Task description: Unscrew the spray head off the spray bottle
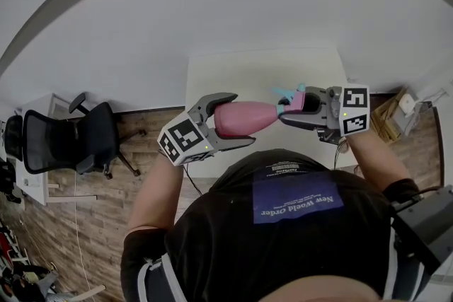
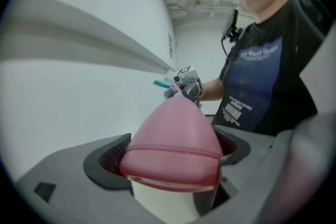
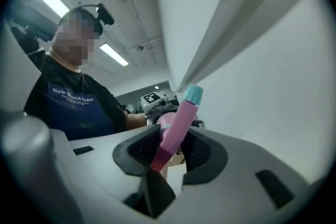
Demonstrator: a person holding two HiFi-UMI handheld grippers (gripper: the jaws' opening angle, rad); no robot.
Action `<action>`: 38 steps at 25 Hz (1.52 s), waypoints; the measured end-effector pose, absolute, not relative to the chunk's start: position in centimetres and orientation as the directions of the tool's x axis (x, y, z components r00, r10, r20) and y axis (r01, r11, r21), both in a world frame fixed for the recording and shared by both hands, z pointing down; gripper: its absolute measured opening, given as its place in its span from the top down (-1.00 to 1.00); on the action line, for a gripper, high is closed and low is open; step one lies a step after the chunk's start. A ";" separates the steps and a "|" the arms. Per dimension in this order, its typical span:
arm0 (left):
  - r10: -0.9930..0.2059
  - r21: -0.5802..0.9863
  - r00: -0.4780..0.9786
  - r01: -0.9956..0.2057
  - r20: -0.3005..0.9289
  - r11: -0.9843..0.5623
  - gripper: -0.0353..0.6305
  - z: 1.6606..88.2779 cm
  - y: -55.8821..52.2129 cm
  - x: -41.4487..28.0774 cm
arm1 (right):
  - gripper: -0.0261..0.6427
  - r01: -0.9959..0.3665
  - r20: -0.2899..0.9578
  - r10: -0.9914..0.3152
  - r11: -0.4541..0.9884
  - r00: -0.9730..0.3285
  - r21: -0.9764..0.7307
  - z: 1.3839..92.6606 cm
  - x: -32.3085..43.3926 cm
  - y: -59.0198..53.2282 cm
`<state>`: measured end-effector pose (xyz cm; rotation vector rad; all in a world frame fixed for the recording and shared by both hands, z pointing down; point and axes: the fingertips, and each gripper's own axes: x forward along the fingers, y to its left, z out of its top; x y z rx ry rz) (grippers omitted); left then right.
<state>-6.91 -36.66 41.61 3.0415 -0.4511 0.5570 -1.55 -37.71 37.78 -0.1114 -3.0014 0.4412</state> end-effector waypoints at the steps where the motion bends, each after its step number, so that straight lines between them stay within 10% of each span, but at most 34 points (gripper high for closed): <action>1: -0.234 0.069 0.917 -0.269 0.322 -0.961 -0.55 41.6 -36.4 -6.8 | 0.57 0.072 0.093 0.098 0.967 -0.991 -0.245 37.3 -1.5 -37.4; 15: -0.335 0.377 0.935 -0.270 -0.119 -0.886 -0.56 33.7 -38.4 -8.2 | 0.57 0.162 -0.217 0.050 0.828 -0.975 -0.537 35.1 0.2 -40.3; 26: -0.312 0.249 0.948 -0.290 -0.056 -0.924 -0.56 34.4 -37.6 -6.8 | 0.57 0.179 -0.155 0.105 0.771 -0.982 -0.611 36.0 0.1 -40.2; 38: -0.303 0.659 0.925 -0.082 -0.228 -0.747 -0.55 35.4 -38.6 -8.6 | 0.57 0.085 0.072 0.077 0.991 -0.994 0.106 33.9 -1.5 -37.5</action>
